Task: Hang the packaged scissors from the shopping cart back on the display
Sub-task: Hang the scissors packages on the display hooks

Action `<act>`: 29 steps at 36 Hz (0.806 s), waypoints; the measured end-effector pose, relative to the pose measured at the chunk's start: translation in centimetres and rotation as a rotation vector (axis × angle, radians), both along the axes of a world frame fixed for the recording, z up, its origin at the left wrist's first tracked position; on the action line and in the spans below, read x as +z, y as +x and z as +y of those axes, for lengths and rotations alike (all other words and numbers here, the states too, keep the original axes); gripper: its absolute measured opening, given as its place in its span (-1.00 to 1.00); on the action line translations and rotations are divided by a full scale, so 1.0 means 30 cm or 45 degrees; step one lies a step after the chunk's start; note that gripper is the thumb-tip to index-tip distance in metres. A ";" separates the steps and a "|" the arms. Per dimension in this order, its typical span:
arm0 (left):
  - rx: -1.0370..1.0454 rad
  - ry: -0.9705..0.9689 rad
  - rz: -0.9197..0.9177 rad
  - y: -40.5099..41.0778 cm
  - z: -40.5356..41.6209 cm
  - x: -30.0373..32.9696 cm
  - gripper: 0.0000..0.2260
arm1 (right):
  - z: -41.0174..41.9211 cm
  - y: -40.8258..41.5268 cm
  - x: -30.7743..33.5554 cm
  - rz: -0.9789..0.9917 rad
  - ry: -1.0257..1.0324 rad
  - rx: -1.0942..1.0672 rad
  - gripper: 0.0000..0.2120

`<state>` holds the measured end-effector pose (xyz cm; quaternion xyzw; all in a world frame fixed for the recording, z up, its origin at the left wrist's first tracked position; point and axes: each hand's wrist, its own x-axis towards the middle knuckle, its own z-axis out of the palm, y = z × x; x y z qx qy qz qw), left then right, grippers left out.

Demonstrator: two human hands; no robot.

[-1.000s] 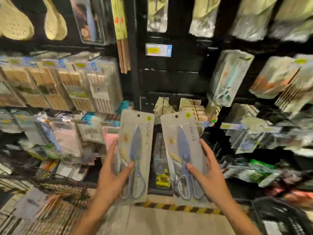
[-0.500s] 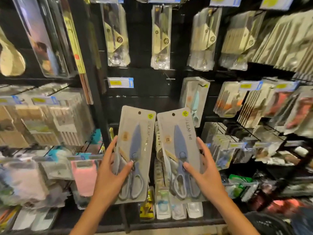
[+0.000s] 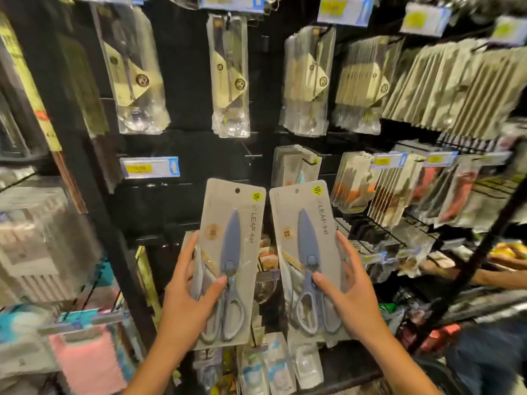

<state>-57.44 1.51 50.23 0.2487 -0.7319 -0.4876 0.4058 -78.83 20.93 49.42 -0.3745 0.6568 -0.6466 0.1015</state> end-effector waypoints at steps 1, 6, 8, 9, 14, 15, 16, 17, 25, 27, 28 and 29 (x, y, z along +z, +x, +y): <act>-0.009 0.005 0.000 -0.016 -0.002 0.006 -0.23 | -0.004 -0.019 0.000 0.007 0.000 0.005 -0.23; -0.004 0.011 0.015 -0.100 -0.009 0.033 -0.23 | -0.027 -0.128 0.017 0.037 0.008 0.002 -0.23; 0.006 -0.004 0.007 -0.133 -0.010 0.037 -0.22 | -0.035 -0.168 0.025 0.027 0.004 0.022 -0.22; 0.014 -0.013 0.004 -0.149 -0.010 0.039 -0.22 | -0.040 -0.188 0.029 0.027 0.002 0.033 -0.22; 0.070 -0.065 0.012 -0.231 -0.005 0.046 -0.22 | -0.063 -0.282 0.051 0.024 -0.024 0.067 -0.23; 0.080 -0.076 0.016 -0.246 -0.005 0.047 -0.23 | -0.068 -0.297 0.052 0.021 -0.035 0.073 -0.23; 0.089 -0.089 0.020 -0.261 -0.004 0.048 -0.23 | -0.072 -0.312 0.053 0.020 -0.046 0.078 -0.23; 0.100 -0.098 0.023 -0.276 -0.004 0.048 -0.23 | -0.077 -0.326 0.053 0.022 -0.054 0.085 -0.23; 0.123 -0.106 0.028 -0.363 -0.009 0.061 -0.21 | -0.100 -0.426 0.026 0.082 -0.053 0.122 -0.23; 0.131 -0.113 0.027 -0.376 -0.007 0.062 -0.22 | -0.105 -0.448 0.019 0.071 -0.044 0.133 -0.23; 0.133 -0.122 0.031 -0.382 -0.004 0.064 -0.22 | -0.106 -0.456 0.015 0.072 -0.040 0.135 -0.23; 0.135 -0.126 0.036 -0.387 -0.001 0.066 -0.23 | -0.106 -0.462 0.010 0.077 -0.036 0.138 -0.23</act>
